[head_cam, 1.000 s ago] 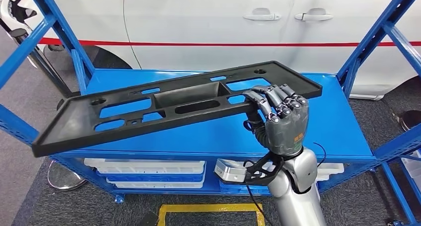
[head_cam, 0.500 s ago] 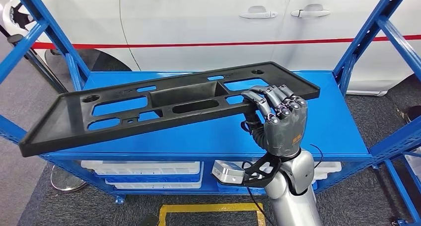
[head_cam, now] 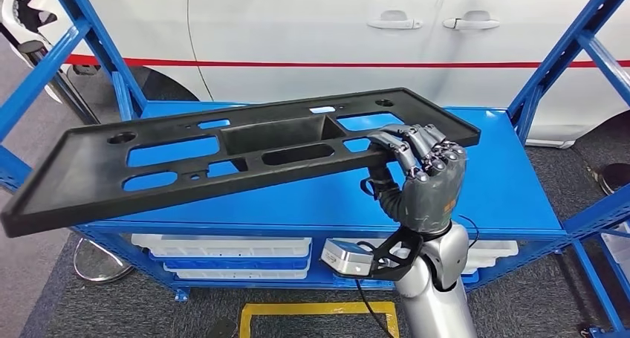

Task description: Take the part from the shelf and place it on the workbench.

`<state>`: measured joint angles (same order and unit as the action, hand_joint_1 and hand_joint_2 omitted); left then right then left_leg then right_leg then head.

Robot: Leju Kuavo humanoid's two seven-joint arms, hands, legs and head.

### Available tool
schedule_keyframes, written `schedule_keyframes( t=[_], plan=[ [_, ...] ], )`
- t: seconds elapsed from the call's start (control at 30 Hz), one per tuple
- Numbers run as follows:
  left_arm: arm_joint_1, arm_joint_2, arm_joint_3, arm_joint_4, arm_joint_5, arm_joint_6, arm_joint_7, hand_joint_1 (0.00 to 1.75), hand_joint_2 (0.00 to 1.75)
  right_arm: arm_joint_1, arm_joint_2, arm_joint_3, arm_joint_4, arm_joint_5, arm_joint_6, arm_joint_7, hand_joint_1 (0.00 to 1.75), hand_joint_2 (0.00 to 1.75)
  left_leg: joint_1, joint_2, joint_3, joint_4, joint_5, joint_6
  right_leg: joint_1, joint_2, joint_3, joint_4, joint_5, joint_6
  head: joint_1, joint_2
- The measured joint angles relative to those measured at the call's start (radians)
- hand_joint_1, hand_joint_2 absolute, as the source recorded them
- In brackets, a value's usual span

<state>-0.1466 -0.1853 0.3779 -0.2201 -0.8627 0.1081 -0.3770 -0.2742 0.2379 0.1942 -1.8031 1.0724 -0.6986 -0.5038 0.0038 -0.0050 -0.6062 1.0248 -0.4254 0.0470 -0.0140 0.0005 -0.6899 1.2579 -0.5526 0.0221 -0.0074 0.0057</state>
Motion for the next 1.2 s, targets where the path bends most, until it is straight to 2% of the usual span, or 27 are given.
schedule_keyframes(
  t=[0.03, 0.1, 0.13, 0.23, 0.27, 0.3, 0.4, 0.43, 0.47, 0.5, 0.57, 0.6, 0.63, 0.73, 0.77, 0.8, 0.83, 0.9, 0.93, 0.97, 1.0, 1.03, 1.07, 1.1, 1.13, 1.17, 1.2],
  plan=[
    [0.0, -0.002, 0.0, 0.0, 0.0, -0.001, 0.001, 0.0, 1.75, -0.006, 0.0, 0.0, 0.0, -0.007, 0.0, 0.004, 1.75, 1.75, -0.001, 0.0, -0.001, 0.002, 0.001, -0.001, 0.001, 0.0, 0.038, -0.065, 0.032, -0.005, 0.0, 0.0],
    [-0.002, -0.008, 0.0, 0.0, 0.0, 0.0, 0.003, 0.0, 1.75, -0.02, -0.001, 0.0, 0.0, -0.019, 0.0, 0.011, 1.75, 1.75, -0.006, -0.001, -0.006, 0.007, 0.003, -0.007, 0.006, 0.0, 0.098, -0.18, 0.072, -0.013, 0.0, 0.0],
    [-0.002, -0.01, 0.0, 0.0, 0.0, 0.0, 0.003, 0.0, 1.75, -0.026, -0.002, 0.0, 0.0, -0.024, 0.0, 0.013, 1.75, 1.75, -0.007, -0.001, -0.009, 0.009, 0.005, -0.011, 0.009, 0.001, 0.109, -0.206, 0.078, -0.017, 0.0, 0.0],
    [-0.003, -0.014, 0.003, 0.0, -0.001, 0.001, 0.005, 0.0, 1.75, -0.037, -0.004, 0.0, 0.001, -0.037, 0.0, 0.015, 1.75, 1.75, -0.005, -0.001, -0.016, 0.011, 0.01, -0.028, 0.009, 0.0, 0.102, -0.218, 0.091, -0.029, 0.0, 0.0],
    [-0.003, -0.014, 0.004, 0.0, 0.0, 0.001, 0.006, 0.0, 1.75, -0.041, -0.004, 0.0, 0.002, -0.04, 0.0, 0.015, 1.75, 1.75, -0.004, -0.001, -0.024, 0.022, -0.004, -0.033, 0.007, -0.001, 0.098, -0.221, 0.099, -0.035, 0.0, 0.0],
    [-0.003, -0.014, 0.005, 0.0, 0.0, 0.002, 0.006, 0.0, 1.75, -0.046, -0.004, 0.0, 0.003, -0.042, 0.0, 0.016, 1.75, 1.75, -0.003, -0.001, -0.036, 0.051, -0.032, -0.038, 0.004, -0.003, 0.092, -0.225, 0.107, -0.041, -0.001, 0.0],
    [-0.004, -0.014, 0.008, 0.0, 0.0, 0.002, 0.007, 0.0, 1.75, -0.056, -0.004, 0.0, 0.007, -0.045, 0.0, 0.022, 1.75, 1.75, 0.002, -0.001, -0.089, 0.214, -0.153, -0.05, 0.003, -0.007, 0.064, -0.226, 0.13, -0.049, -0.001, 0.0],
    [-0.005, -0.014, 0.009, 0.0, 0.0, 0.002, 0.007, 0.0, 1.75, -0.058, -0.005, 0.0, 0.01, -0.045, 0.0, 0.024, 1.75, 1.75, 0.003, -0.001, -0.092, 0.25, -0.172, -0.052, 0.004, -0.008, 0.052, -0.225, 0.138, -0.049, -0.001, 0.0],
    [-0.005, -0.014, 0.011, 0.0, 0.0, 0.003, 0.008, 0.0, 1.75, -0.06, -0.005, 0.0, 0.012, -0.045, 0.0, 0.026, 1.75, 1.75, 0.004, -0.001, -0.079, 0.252, -0.173, -0.053, 0.004, -0.008, 0.04, -0.224, 0.146, -0.048, -0.001, 0.0],
    [-0.007, -0.014, 0.012, 0.0, 0.0, 0.003, 0.008, 0.0, 1.75, -0.062, -0.006, 0.0, 0.014, -0.046, 0.0, 0.028, 1.75, 1.75, 0.005, -0.001, -0.047, 0.219, -0.159, -0.053, 0.004, -0.008, 0.028, -0.222, 0.155, -0.046, -0.001, 0.0],
    [-0.014, -0.014, 0.015, 0.0, 0.0, 0.003, 0.009, 0.0, 1.75, -0.069, -0.007, 0.0, 0.016, -0.045, 0.0, 0.033, 1.75, 1.75, 0.004, -0.001, 0.047, 0.086, -0.123, -0.048, 0.004, -0.008, 0.009, -0.219, 0.171, -0.04, -0.001, 0.0],
    [-0.018, -0.014, 0.015, 0.0, 0.0, 0.003, 0.008, 0.0, 1.75, -0.074, -0.007, 0.0, 0.016, -0.044, 0.0, 0.036, 1.75, 1.75, 0.002, -0.001, 0.08, 0.032, -0.109, -0.044, 0.005, -0.008, 0.003, -0.218, 0.179, -0.035, -0.001, 0.0],
    [-0.023, -0.014, 0.015, 0.0, -0.001, 0.003, 0.008, 0.0, 1.75, -0.079, -0.008, 0.0, 0.017, -0.042, 0.0, 0.039, 1.75, 1.75, 0.0, -0.002, 0.098, 0.0, -0.102, -0.04, 0.005, -0.009, 0.0, -0.218, 0.187, -0.029, 0.0, 0.0],
    [-0.027, -0.016, 0.016, 0.0, -0.002, 0.002, 0.008, 0.0, 1.75, -0.089, -0.01, 0.0, 0.018, -0.04, 0.0, 0.047, 1.75, 1.75, -0.005, -0.002, 0.09, -0.01, -0.078, -0.021, 0.002, -0.009, -0.001, -0.228, 0.21, -0.01, 0.0, 0.0],
    [-0.028, -0.017, 0.017, 0.0, -0.003, 0.001, 0.008, 0.0, 1.75, -0.091, -0.011, 0.0, 0.018, -0.039, 0.0, 0.049, 1.75, 1.75, -0.003, 0.0, 0.085, -0.016, -0.065, -0.013, 0.001, -0.007, -0.006, -0.225, 0.202, -0.005, 0.0, 0.0],
    [-0.029, -0.018, 0.017, 0.0, -0.003, 0.001, 0.009, 0.0, 1.75, -0.092, -0.012, 0.0, 0.018, -0.039, 0.0, 0.05, 1.75, 1.75, -0.002, 0.003, 0.077, -0.021, -0.049, -0.006, 0.001, -0.004, -0.016, -0.205, 0.175, -0.001, 0.0, 0.0],
    [-0.031, -0.019, 0.017, 0.0, -0.003, 0.0, 0.009, 0.0, 1.75, -0.093, -0.013, 0.0, 0.018, -0.039, 0.0, 0.05, 1.75, 1.75, 0.0, 0.006, 0.065, -0.025, -0.035, 0.001, 0.001, -0.002, -0.031, -0.164, 0.129, 0.002, 0.0, 0.0],
    [-0.032, -0.021, 0.018, 0.0, -0.003, 0.0, 0.009, 0.0, 1.75, -0.093, -0.015, 0.0, 0.018, -0.039, 0.0, 0.051, 1.75, 1.75, -0.003, 0.009, 0.035, -0.024, -0.011, 0.007, 0.0, -0.002, -0.061, -0.039, 0.027, 0.006, 0.0, 0.0],
    [-0.032, -0.022, 0.018, 0.0, -0.003, 0.0, 0.009, 0.0, 1.75, -0.093, -0.016, 0.0, 0.018, -0.039, 0.0, 0.051, 1.75, 1.75, -0.004, 0.01, 0.019, -0.023, -0.001, 0.008, 0.0, -0.002, -0.068, 0.016, 0.002, 0.008, 0.0, 0.0],
    [-0.032, -0.022, 0.018, 0.0, -0.003, 0.0, 0.009, 0.0, 1.75, -0.092, -0.017, 0.0, 0.018, -0.039, 0.0, 0.051, 1.75, 1.75, -0.005, 0.01, 0.003, -0.02, 0.009, 0.007, 0.0, -0.002, -0.061, 0.046, 0.0, 0.009, 0.0, 0.0],
    [-0.032, -0.022, 0.018, 0.0, -0.003, 0.0, 0.009, 0.0, 1.75, -0.092, -0.019, 0.0, 0.018, -0.039, 0.0, 0.051, 1.75, 1.75, -0.005, 0.011, -0.013, -0.016, 0.019, 0.005, 0.0, -0.002, -0.037, 0.042, 0.016, 0.009, 0.0, 0.0],
    [-0.032, -0.022, 0.019, 0.0, -0.003, 0.0, 0.009, 0.0, 1.75, -0.093, -0.019, 0.0, 0.018, -0.039, 0.0, 0.051, 1.75, 1.75, -0.006, 0.011, -0.028, -0.012, 0.028, 0.002, 0.0, -0.002, 0.004, 0.003, 0.037, 0.007, 0.0, 0.0],
    [-0.033, -0.022, 0.019, 0.0, -0.003, 0.0, 0.009, 0.0, 1.75, -0.094, -0.02, 0.0, 0.018, -0.039, 0.0, 0.051, 1.75, 1.75, -0.006, 0.01, -0.042, -0.007, 0.036, -0.001, 0.0, -0.001, 0.058, -0.06, 0.047, 0.004, 0.0, 0.0],
    [-0.033, -0.022, 0.019, 0.0, -0.003, 0.0, 0.009, 0.0, 1.75, -0.095, -0.02, 0.0, 0.018, -0.038, 0.0, 0.051, 1.75, 1.75, -0.006, 0.01, -0.054, -0.002, 0.044, -0.005, 0.002, -0.001, 0.11, -0.129, 0.046, 0.0, 0.0, 0.0],
    [-0.033, -0.022, 0.019, 0.0, -0.003, 0.0, 0.009, 0.0, 1.75, -0.096, -0.02, 0.0, 0.018, -0.038, 0.0, 0.05, 1.75, 1.75, -0.007, 0.009, -0.061, 0.0, 0.052, -0.01, 0.005, 0.0, 0.145, -0.182, 0.04, -0.005, 0.0, 0.0],
    [-0.033, -0.022, 0.019, 0.0, -0.003, 0.0, 0.008, 0.0, 1.75, -0.097, -0.02, 0.0, 0.017, -0.038, 0.0, 0.05, 1.75, 1.75, -0.007, 0.009, -0.066, 0.0, 0.061, -0.016, 0.009, 0.0, 0.163, -0.214, 0.033, -0.01, 0.0, 0.0],
    [-0.032, -0.022, 0.019, 0.0, -0.003, 0.0, 0.008, 0.0, 1.75, -0.098, -0.021, 0.0, 0.017, -0.038, 0.0, 0.05, 1.75, 1.75, -0.006, 0.009, -0.068, -0.002, 0.07, -0.022, 0.013, 0.0, 0.164, -0.225, 0.035, -0.016, 0.0, 0.0]
  ],
)
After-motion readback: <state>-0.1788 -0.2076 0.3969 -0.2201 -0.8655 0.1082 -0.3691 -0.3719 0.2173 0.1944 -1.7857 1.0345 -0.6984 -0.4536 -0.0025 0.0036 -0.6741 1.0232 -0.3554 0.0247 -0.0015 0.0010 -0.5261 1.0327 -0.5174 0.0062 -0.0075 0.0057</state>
